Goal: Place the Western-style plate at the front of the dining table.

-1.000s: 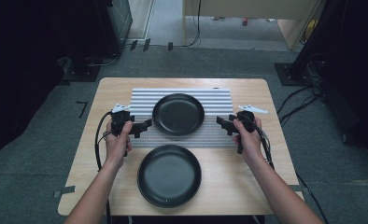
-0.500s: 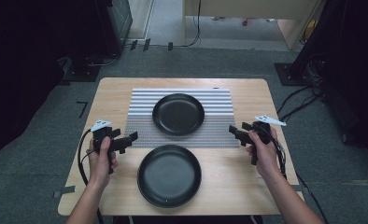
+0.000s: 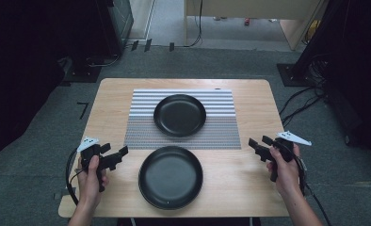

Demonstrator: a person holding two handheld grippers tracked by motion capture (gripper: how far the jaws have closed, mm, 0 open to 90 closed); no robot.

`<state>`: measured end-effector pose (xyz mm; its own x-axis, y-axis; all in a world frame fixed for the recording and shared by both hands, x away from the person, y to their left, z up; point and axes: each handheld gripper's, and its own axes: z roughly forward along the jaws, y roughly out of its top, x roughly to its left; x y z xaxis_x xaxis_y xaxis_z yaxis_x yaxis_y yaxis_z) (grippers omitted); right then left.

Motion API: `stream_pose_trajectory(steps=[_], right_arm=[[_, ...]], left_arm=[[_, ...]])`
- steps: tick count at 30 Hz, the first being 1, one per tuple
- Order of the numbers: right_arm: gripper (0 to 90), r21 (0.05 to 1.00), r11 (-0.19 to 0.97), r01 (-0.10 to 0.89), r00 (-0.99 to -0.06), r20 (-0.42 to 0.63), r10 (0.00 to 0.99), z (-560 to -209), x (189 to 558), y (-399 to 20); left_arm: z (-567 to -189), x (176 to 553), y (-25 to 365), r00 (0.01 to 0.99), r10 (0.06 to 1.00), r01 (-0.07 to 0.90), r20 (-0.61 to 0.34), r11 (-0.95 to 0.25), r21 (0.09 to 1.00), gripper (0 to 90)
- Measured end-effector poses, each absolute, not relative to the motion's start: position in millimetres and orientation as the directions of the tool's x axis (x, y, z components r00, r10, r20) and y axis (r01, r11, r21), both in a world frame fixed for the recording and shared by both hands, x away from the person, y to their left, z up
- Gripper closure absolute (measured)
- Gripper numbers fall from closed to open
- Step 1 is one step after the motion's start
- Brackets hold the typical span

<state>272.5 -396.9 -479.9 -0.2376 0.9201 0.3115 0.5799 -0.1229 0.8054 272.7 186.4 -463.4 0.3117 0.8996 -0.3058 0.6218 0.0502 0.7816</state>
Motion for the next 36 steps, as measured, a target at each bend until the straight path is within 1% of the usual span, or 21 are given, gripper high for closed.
stream_pose_trajectory(steps=[1, 3, 4, 9, 13, 16, 19, 22, 25, 31, 34, 36], right_arm=[[29.6, 0.81, -0.109, 0.576, -0.231, 0.289, 0.929, -483, 264, -403], [29.5, 0.81, -0.108, 0.576, -0.227, 0.286, 0.931, -484, 261, -405], [29.4, 0.811, -0.099, 0.577, -0.221, 0.272, 0.937, -488, 251, -411], [28.8, 0.81, -0.093, 0.579, -0.211, 0.259, 0.943, -497, 235, -422], [28.4, 0.809, -0.088, 0.581, -0.208, 0.252, 0.945, -504, 223, -428], [28.1, 0.804, -0.086, 0.588, -0.197, 0.246, 0.949, -509, 214, -434], [27.8, 0.787, -0.1, 0.608, -0.176, 0.256, 0.95, -515, 207, -442], [27.7, 0.78, -0.097, 0.618, -0.168, 0.251, 0.953, -518, 206, -444], [27.3, 0.768, -0.064, 0.637, -0.157, 0.211, 0.965, -523, 204, -443], [25.7, 0.756, 0.0, 0.655, -0.167, 0.145, 0.975, -524, 203, -434], [24.8, 0.753, 0.039, 0.657, -0.167, 0.095, 0.981, -524, 203, -430], [24.2, 0.752, 0.045, 0.658, -0.168, 0.088, 0.982, -524, 203, -429]], left_arm=[[-465, 271, 188, 0.307, 0.905, 0.619, -0.293, 0.044, 0.784, 17.2], [-468, 267, 193, 0.297, 0.91, 0.619, -0.289, 0.047, 0.784, 17.2], [-473, 263, 198, 0.281, 0.919, 0.615, -0.277, 0.049, 0.787, 17.2], [-480, 254, 210, 0.237, 0.933, 0.616, -0.269, 0.07, 0.784, 17.2], [-486, 247, 220, 0.202, 0.951, 0.608, -0.236, 0.068, 0.791, 17.2], [-493, 244, 224, 0.181, 0.97, 0.616, -0.16, 0.015, 0.788, 17.2], [-501, 243, 228, 0.157, 0.98, 0.636, -0.121, -0.006, 0.772, 17.1], [-507, 243, 230, 0.143, 0.986, 0.648, -0.083, -0.03, 0.761, 17.1], [-511, 242, 229, 0.14, 0.988, 0.658, -0.06, -0.048, 0.751, 17.1], [-518, 242, 225, 0.143, 0.99, 0.67, 0.001, -0.098, 0.736, 16.5], [-518, 243, 224, 0.148, 0.989, 0.668, 0.0, -0.1, 0.737, 15.8], [-518, 243, 224, 0.147, 0.989, 0.668, 0.0, -0.1, 0.737, 15.8]])
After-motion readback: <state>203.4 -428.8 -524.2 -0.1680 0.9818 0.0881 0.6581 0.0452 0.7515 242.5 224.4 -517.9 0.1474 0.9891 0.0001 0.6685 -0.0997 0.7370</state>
